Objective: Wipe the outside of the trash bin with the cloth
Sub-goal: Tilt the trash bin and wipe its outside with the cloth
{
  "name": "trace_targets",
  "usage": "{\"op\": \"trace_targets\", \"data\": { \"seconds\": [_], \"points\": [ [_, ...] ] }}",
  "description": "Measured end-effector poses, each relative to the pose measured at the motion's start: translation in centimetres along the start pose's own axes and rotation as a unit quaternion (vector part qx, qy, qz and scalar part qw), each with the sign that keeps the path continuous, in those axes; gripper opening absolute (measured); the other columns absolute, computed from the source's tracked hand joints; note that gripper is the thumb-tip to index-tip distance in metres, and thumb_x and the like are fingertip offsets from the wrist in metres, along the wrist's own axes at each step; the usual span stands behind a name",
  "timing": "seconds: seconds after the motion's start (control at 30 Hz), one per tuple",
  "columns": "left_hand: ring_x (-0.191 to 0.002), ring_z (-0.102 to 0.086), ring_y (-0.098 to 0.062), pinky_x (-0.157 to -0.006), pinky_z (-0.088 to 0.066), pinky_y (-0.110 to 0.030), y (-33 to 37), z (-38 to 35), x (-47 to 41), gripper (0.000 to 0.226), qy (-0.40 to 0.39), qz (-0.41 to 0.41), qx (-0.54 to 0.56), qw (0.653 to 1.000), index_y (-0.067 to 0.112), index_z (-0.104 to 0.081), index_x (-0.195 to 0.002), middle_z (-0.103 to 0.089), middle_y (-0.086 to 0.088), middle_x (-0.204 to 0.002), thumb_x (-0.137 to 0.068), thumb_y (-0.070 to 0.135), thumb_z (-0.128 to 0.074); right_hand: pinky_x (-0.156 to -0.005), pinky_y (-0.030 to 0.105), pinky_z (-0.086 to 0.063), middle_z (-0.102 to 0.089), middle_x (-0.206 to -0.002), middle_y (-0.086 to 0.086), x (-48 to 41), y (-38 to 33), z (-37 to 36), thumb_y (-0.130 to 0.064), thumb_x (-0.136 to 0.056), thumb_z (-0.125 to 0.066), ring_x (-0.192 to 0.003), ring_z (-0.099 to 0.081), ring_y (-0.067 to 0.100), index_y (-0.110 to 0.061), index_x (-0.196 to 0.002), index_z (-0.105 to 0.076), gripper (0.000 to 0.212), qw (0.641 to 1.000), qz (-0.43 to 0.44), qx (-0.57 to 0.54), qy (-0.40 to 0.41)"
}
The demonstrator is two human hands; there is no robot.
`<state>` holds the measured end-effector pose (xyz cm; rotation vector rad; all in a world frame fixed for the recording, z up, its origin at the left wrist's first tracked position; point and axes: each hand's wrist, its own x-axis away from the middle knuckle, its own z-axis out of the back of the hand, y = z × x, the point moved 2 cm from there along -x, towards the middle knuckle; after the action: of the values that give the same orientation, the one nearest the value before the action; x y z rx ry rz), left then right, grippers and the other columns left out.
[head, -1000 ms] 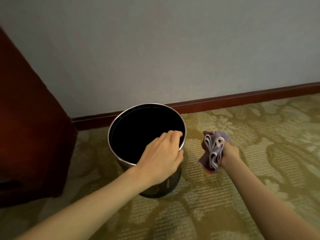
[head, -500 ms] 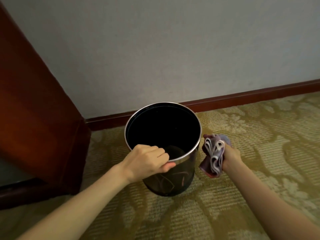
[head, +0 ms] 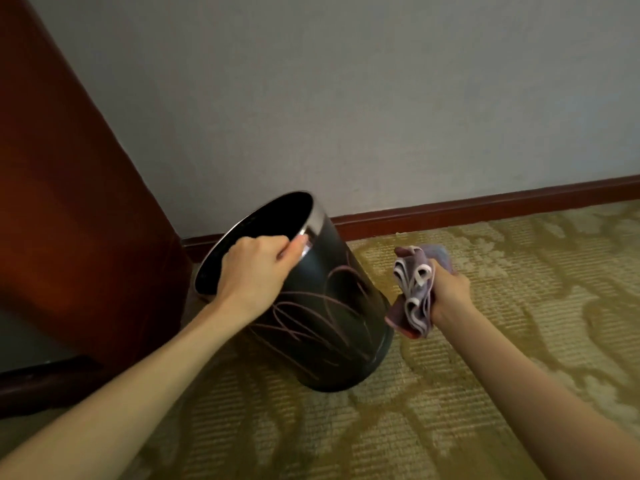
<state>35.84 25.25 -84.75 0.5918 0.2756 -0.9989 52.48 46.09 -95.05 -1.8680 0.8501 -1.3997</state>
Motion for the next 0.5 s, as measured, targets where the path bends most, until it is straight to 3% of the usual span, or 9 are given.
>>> {"op": "trace_targets", "data": {
  "seconds": [0.1, 0.17, 0.27, 0.33, 0.5],
  "points": [
    [-0.040, -0.042, -0.021, -0.043, -0.028, -0.034, -2.6, 0.8, -1.3, 0.058, 0.045, 0.079, 0.014, 0.996, 0.013, -0.037, -0.044, -0.038, -0.002, -0.039, -0.093, 0.044, -0.044, -0.058, 0.032, -0.052, -0.069, -0.091, 0.015, 0.0, 0.0, -2.3, -0.015, -0.072, -0.073, -0.071, -0.067, 0.023, -0.002, -0.097, -0.063, 0.030, 0.997, 0.043, 0.057, -0.017],
    [-0.041, -0.038, -0.021, -0.044, -0.023, -0.034, -4.3, 1.1, -2.2, 0.057, 0.060, 0.125, 0.003, 0.990, 0.014, -0.032, -0.044, -0.035, -0.003, -0.040, -0.094, 0.040, -0.043, -0.067, 0.037, -0.056, -0.070, -0.094, 0.017, 0.2, 0.3, -4.0, -0.017, -0.070, -0.070, -0.074, -0.068, 0.024, -0.003, -0.095, -0.066, 0.029, 0.994, 0.074, 0.080, -0.025],
    [-0.053, -0.040, -0.026, -0.050, -0.024, -0.036, -6.5, 1.0, -3.3, 0.053, 0.064, 0.175, -0.051, 0.981, 0.011, -0.042, -0.051, -0.041, -0.004, -0.051, -0.096, 0.040, -0.035, -0.083, 0.045, -0.055, -0.068, -0.103, 0.017, 0.7, 1.2, -6.7, -0.025, -0.072, -0.067, -0.085, -0.066, 0.026, -0.004, -0.105, -0.063, 0.040, 0.987, 0.109, 0.117, -0.023],
    [-0.060, -0.040, -0.026, -0.056, -0.028, -0.036, -7.4, 0.7, -3.6, 0.050, 0.069, 0.179, -0.080, 0.978, 0.011, -0.047, -0.059, -0.044, -0.004, -0.059, -0.097, 0.038, -0.030, -0.085, 0.043, -0.053, -0.067, -0.102, 0.012, 1.4, 1.9, -8.3, -0.029, -0.075, -0.066, -0.089, -0.064, 0.026, -0.010, -0.103, -0.061, 0.034, 0.976, 0.149, 0.158, -0.010],
    [-0.071, -0.057, -0.036, -0.057, -0.033, -0.036, -8.1, 0.0, -4.1, 0.053, 0.088, 0.161, -0.103, 0.978, 0.011, -0.056, -0.068, -0.063, -0.017, -0.075, -0.098, 0.042, -0.025, -0.067, 0.032, -0.034, -0.054, -0.086, 0.002, 4.5, 2.9, -11.2, -0.030, -0.083, -0.061, -0.087, -0.057, 0.031, -0.016, -0.093, -0.046, 0.023, 0.893, 0.303, 0.332, -0.002]
  ]
}}
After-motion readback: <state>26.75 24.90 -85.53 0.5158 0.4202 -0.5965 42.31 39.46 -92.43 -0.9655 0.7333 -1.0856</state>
